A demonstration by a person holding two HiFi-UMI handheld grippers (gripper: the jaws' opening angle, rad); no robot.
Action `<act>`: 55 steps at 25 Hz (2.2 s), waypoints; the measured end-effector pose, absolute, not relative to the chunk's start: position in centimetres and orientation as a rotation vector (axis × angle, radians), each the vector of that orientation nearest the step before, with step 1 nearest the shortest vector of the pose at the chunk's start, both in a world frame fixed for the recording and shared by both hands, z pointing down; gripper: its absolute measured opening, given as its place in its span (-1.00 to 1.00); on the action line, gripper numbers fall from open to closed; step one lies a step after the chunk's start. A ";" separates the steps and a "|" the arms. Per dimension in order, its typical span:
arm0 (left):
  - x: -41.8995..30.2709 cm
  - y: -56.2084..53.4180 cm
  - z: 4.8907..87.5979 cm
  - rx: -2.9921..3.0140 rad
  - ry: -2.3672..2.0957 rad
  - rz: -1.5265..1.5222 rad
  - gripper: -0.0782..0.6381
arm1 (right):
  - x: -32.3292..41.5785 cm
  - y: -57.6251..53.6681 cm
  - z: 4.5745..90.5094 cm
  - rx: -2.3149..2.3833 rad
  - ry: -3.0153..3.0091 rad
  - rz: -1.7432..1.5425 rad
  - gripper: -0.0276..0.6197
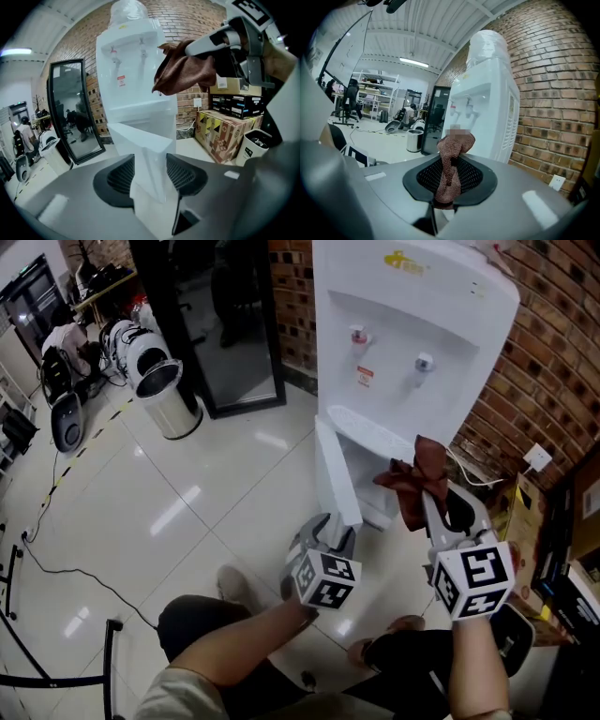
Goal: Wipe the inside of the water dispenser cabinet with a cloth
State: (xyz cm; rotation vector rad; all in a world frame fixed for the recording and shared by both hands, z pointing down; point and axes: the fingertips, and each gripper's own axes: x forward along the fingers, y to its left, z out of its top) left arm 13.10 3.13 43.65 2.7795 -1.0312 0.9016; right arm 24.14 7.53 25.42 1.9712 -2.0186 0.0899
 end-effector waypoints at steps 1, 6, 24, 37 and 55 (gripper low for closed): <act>12.2 3.0 43.6 2.773 -1.044 0.907 -0.20 | 23.6 7.3 25.5 1.962 -2.027 0.082 -0.69; 8.1 2.4 43.8 2.723 -1.123 0.933 -0.45 | 21.2 5.7 25.3 1.927 -2.059 0.042 -0.69; -4.1 -7.1 44.6 2.506 -1.481 0.916 -0.78 | 13.2 -5.2 28.3 1.676 -2.160 -0.107 -0.69; -8.6 -15.7 46.4 2.383 -1.534 0.917 -0.78 | 10.7 -8.5 31.7 1.591 -2.112 -0.148 -0.69; -8.8 -15.8 41.2 2.418 -1.556 0.685 -0.78 | 7.6 -9.6 25.1 1.583 -2.389 -0.032 -0.68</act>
